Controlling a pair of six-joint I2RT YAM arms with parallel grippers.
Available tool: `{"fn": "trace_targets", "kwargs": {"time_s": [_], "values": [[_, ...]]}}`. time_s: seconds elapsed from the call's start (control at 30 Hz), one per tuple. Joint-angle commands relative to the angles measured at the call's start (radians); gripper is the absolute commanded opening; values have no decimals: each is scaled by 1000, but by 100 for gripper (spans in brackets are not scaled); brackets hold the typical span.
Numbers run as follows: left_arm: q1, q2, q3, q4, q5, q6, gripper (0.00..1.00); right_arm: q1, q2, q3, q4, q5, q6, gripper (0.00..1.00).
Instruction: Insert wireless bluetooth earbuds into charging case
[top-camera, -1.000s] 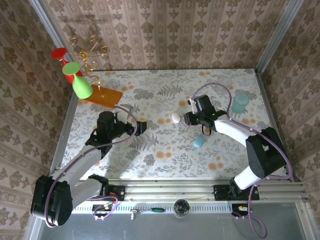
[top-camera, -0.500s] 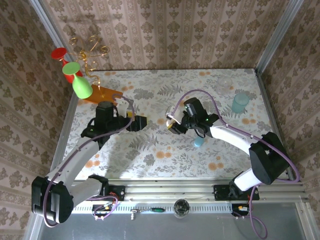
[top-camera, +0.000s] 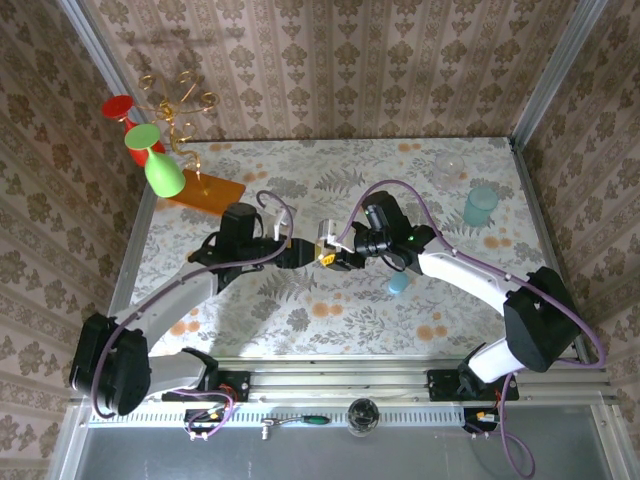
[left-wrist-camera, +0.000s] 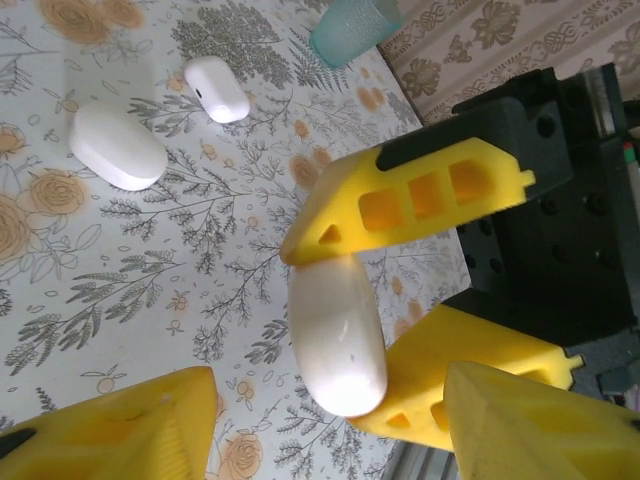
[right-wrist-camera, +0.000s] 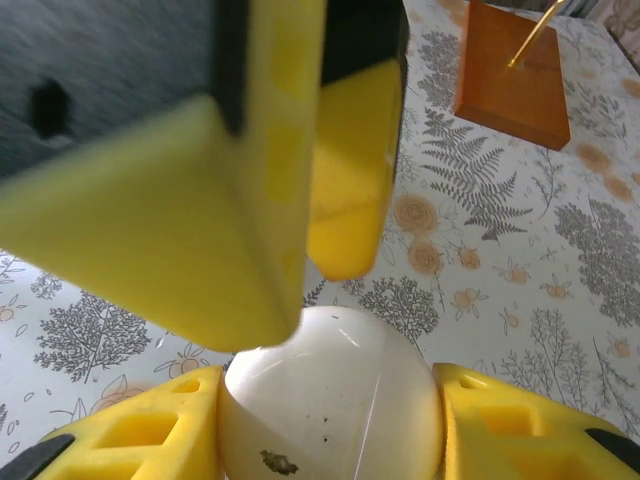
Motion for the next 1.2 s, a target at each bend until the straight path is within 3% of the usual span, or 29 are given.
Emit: {"fn": "trace_targets", "kwargs": {"time_s": [0.0,0.1,0.33,0.57,0.7,0.8,0.93,1.17], "values": [[-6,17,6,70,41,-52,57,7,-38,31,-7,-68,-26,46],[-16,37,10,86,53,-64,50,10,-47,29,-3,-72,-17,47],[-47,60,16,90,68,-55,48,10,-51,28,23,-42,-5,47],[-43,44,3,98,80,-15,14,8,-48,28,29,-27,1,52],[-28,-9,-71,243,58,34,13,-7,-80,19,2,-91,19,72],[-5,-40,-73,242,37,86,13,-41,-103,26,-67,-211,45,79],[-6,-94,-119,348,42,209,12,-85,-138,18,-57,-330,138,81],[-16,-159,-213,533,138,376,9,-99,-104,62,48,-301,438,79]]}}
